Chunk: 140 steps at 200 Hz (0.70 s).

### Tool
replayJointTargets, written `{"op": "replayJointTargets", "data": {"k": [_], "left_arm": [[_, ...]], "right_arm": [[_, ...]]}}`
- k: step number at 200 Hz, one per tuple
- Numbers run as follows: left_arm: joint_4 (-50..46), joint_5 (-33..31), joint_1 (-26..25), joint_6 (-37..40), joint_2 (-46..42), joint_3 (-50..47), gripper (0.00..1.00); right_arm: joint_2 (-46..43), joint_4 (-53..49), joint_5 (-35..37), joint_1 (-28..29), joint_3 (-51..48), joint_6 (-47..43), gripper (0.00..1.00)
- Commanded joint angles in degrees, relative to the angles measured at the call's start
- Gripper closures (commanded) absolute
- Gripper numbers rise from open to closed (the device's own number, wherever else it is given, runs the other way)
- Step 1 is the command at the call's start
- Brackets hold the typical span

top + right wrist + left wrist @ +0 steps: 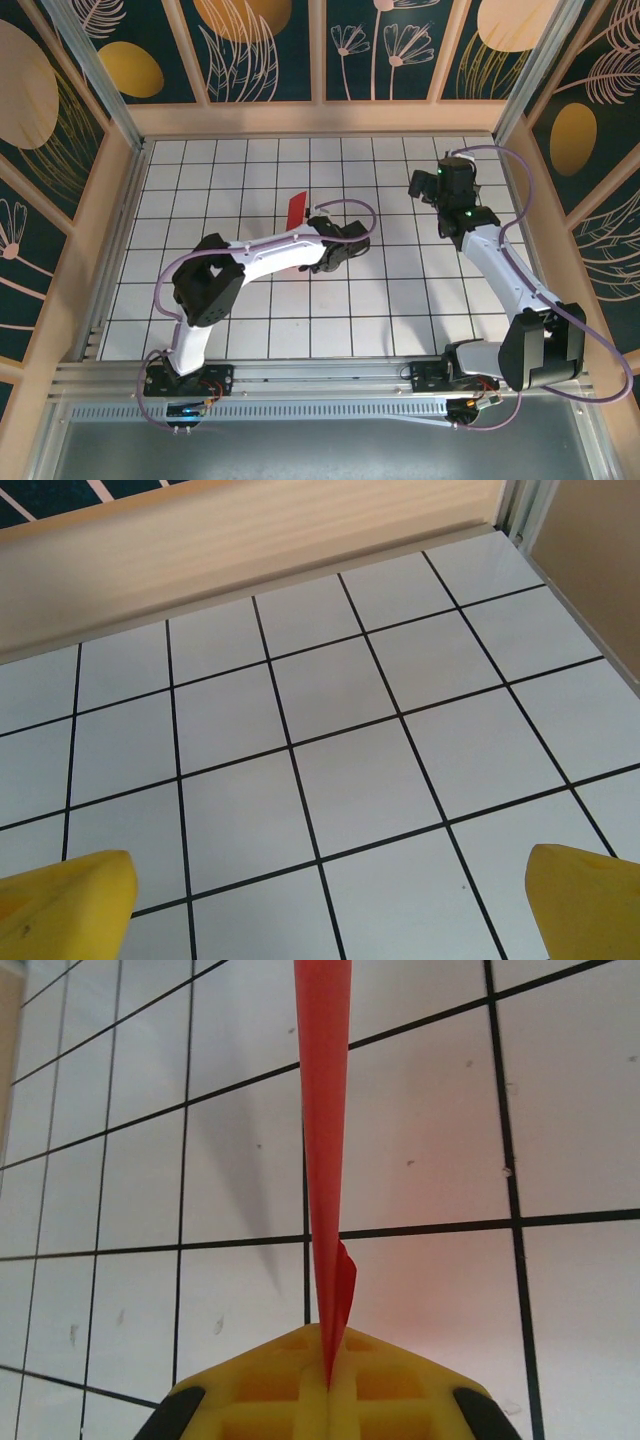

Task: Fold a paper plane with a square sheet of paper (fold left side to right side)
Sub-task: Turn over the paper at the center of the table.

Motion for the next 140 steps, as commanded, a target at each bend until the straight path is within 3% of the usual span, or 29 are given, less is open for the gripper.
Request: {"op": "replayJointTargets", "data": {"k": [1, 46, 80, 140], "left_arm": [[-4.1, -1.2, 0.0, -5.6, 1.6, 1.9, 1.00], [9.0, 14.5, 0.4, -2.3, 2.6, 2.0, 1.00], [11.3, 19.1, 1.5, -1.1, 3.7, 3.6, 1.00], [20.5, 31.7, 5.7, 1.2, 5.1, 4.4, 0.86]], "right_arm": [[-1.5, 2.2, 1.1, -0.6, -1.1, -0.1, 0.01], [-1.5, 2.4, -0.2, -1.4, -1.7, -0.1, 0.01], [-1.6, 2.2, -1.0, -1.9, -1.8, -0.5, 0.01], [-1.6, 2.0, -4.2, -2.4, -2.4, 0.0, 0.01]]}}
